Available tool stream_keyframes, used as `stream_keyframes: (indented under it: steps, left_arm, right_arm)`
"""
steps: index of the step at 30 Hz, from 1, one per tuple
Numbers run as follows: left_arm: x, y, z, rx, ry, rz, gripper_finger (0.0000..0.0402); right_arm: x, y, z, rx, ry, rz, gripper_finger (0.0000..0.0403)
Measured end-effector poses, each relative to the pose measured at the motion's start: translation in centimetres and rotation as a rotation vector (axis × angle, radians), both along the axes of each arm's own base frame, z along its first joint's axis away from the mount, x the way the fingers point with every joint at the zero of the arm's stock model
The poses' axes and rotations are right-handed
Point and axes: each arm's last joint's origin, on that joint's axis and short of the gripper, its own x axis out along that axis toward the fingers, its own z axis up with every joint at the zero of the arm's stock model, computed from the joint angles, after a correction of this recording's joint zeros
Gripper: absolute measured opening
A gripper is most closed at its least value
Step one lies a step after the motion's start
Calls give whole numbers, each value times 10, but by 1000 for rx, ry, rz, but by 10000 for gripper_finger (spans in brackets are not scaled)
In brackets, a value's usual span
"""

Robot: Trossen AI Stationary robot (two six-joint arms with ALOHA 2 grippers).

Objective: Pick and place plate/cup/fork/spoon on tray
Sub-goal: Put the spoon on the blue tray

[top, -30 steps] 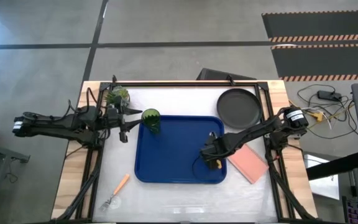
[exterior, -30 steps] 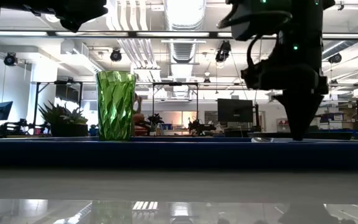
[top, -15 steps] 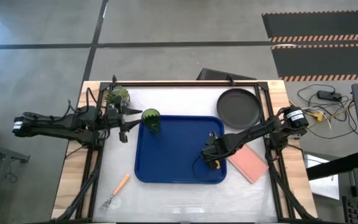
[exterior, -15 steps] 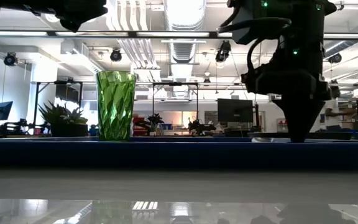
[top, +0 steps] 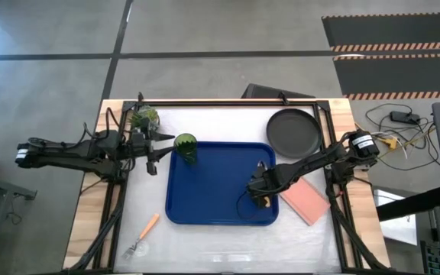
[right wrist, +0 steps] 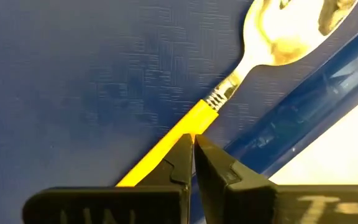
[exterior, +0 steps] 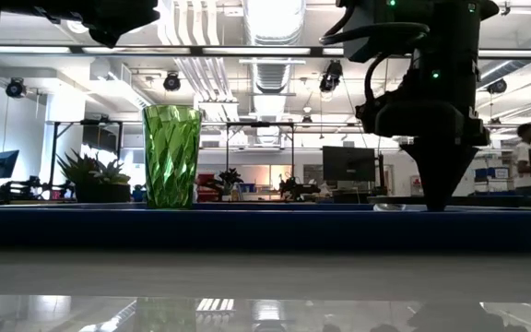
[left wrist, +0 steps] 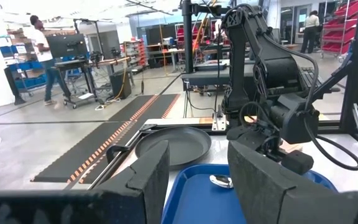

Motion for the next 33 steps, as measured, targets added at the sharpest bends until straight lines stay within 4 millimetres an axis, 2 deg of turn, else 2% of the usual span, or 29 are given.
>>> stream_keyframes:
  steps: [8,16,26,33]
  left_arm:
    - [0,0,0,0,0,0,146]
    - [0,0,0,0,0,0,146]
    - [0,0,0,0,0,0,146]
    - [0,0,0,0,2,0,146]
  right_arm:
    - [-9,-1,-3,-17,61,-48,8]
    - [-3,0,-5,-10,-5,-49,8]
    - [-2,0,-7,-23,-10,-56,8]
    - [-6,-1,5,-36,-41,-55,8]
